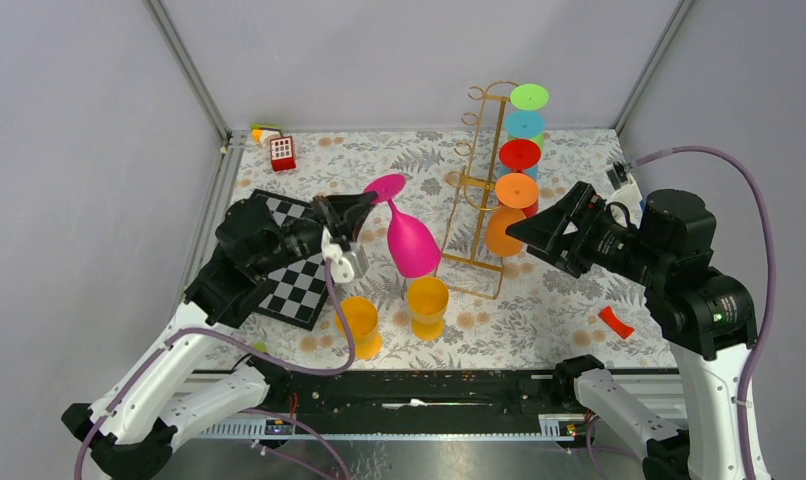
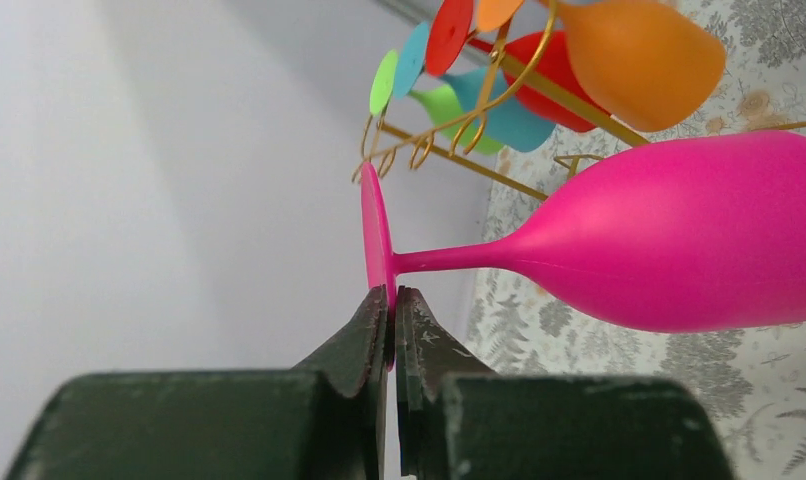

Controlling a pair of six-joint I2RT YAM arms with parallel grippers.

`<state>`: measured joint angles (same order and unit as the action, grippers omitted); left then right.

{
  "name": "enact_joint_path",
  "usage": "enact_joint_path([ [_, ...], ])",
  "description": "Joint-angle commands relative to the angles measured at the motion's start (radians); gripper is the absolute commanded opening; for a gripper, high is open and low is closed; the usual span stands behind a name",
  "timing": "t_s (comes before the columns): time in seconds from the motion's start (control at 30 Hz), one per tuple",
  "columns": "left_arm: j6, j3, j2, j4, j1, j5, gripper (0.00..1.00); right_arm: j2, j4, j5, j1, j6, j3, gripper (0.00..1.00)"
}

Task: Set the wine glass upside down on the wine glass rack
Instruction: Turn the wine glass upside down at the wine rack.

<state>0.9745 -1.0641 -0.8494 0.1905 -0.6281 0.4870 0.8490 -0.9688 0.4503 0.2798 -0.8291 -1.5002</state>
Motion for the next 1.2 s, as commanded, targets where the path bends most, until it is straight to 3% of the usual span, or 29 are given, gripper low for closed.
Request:
enact_joint_path([
  [0.0, 0.253, 0.012, 0.032, -0.032, -0.080, 0.047, 0.00, 0.007, 0.109, 0.065, 0.004, -0.075, 0.027, 0.89],
  [0.4, 0.405, -0.060, -0.027, 0.060, -0.300, -0.075, 0.00, 0.018, 0.347, 0.202, 0.018, -0.253, 0.159, 0.82],
  [0.73, 0.502, -0.102, -0.077, 0.080, -0.392, -0.169, 0.00, 0.063, 0.490, 0.160, 0.171, -0.339, 0.206, 0.70],
  [0.97, 0.519, -0.129, -0.104, 0.085, -0.445, -0.209, 0.00, 0.121, 0.606, 0.127, 0.278, -0.386, 0.233, 0.57],
  [1.17, 0.515, -0.136, -0.112, 0.085, -0.475, -0.235, 0.00, 0.145, 0.663, 0.143, 0.285, -0.411, 0.232, 0.28],
])
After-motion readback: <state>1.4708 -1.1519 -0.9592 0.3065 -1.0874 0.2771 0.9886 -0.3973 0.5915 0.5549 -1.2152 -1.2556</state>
